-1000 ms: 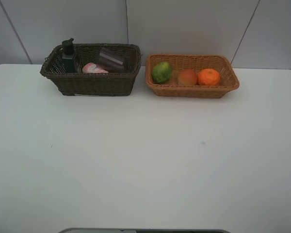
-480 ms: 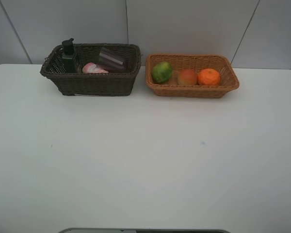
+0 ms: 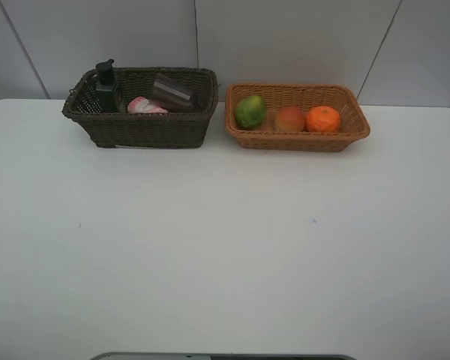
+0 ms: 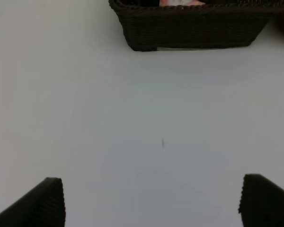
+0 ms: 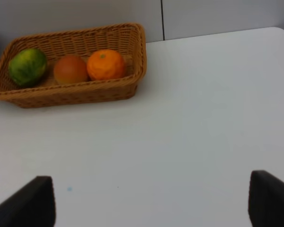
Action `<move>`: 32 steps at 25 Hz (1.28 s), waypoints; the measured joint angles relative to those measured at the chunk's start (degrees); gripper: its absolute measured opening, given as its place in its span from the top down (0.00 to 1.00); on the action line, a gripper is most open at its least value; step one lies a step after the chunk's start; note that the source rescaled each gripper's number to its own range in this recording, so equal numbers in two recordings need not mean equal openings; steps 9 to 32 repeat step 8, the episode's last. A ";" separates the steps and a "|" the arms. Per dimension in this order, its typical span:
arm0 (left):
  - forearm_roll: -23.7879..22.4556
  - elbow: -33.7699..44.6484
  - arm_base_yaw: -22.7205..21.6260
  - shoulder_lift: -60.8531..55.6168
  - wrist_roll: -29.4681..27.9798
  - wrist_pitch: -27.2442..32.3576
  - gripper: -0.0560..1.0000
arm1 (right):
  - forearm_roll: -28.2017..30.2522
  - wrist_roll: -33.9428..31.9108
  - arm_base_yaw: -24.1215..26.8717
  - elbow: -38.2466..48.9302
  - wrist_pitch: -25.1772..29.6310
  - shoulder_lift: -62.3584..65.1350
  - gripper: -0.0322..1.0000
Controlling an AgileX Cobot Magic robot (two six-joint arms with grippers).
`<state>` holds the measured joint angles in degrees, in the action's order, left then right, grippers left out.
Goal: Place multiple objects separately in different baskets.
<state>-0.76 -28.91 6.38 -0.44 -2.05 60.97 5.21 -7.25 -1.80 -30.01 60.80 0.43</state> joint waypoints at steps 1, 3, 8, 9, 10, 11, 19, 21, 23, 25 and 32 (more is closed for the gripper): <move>0.00 0.00 0.00 0.00 0.00 0.00 0.05 | 0.00 0.00 0.00 0.00 0.00 0.00 0.22; 0.00 0.00 0.00 0.00 0.00 0.00 0.05 | 0.00 0.00 0.00 0.00 0.00 0.00 0.22; 0.00 0.00 0.00 0.00 0.00 0.00 0.05 | 0.00 0.00 0.00 0.00 0.00 0.00 0.22; 0.00 0.00 0.00 0.00 0.00 0.00 0.05 | 0.00 0.00 0.00 0.00 0.00 0.00 0.22; 0.00 0.00 0.00 0.00 0.00 0.00 0.05 | 0.00 0.00 0.00 0.00 0.00 0.00 0.22; 0.00 0.00 0.00 0.00 0.00 0.00 0.05 | 0.00 0.00 0.00 0.00 0.00 0.00 0.22; 0.00 0.00 0.00 0.00 0.00 0.00 0.05 | 0.00 0.00 0.00 0.00 0.00 0.00 0.22; 0.00 0.00 0.00 0.00 0.00 0.00 0.05 | 0.00 0.00 0.00 0.00 0.00 0.00 0.22; 0.00 0.00 0.00 0.00 0.00 0.00 0.05 | 0.00 0.00 0.00 0.00 0.00 0.00 0.22; 0.00 0.00 0.00 0.00 0.00 0.00 0.05 | 0.00 0.00 0.00 0.00 0.00 0.00 0.22; 0.00 0.00 0.00 0.00 0.00 0.00 0.05 | 0.00 0.00 0.00 0.00 0.00 0.00 0.22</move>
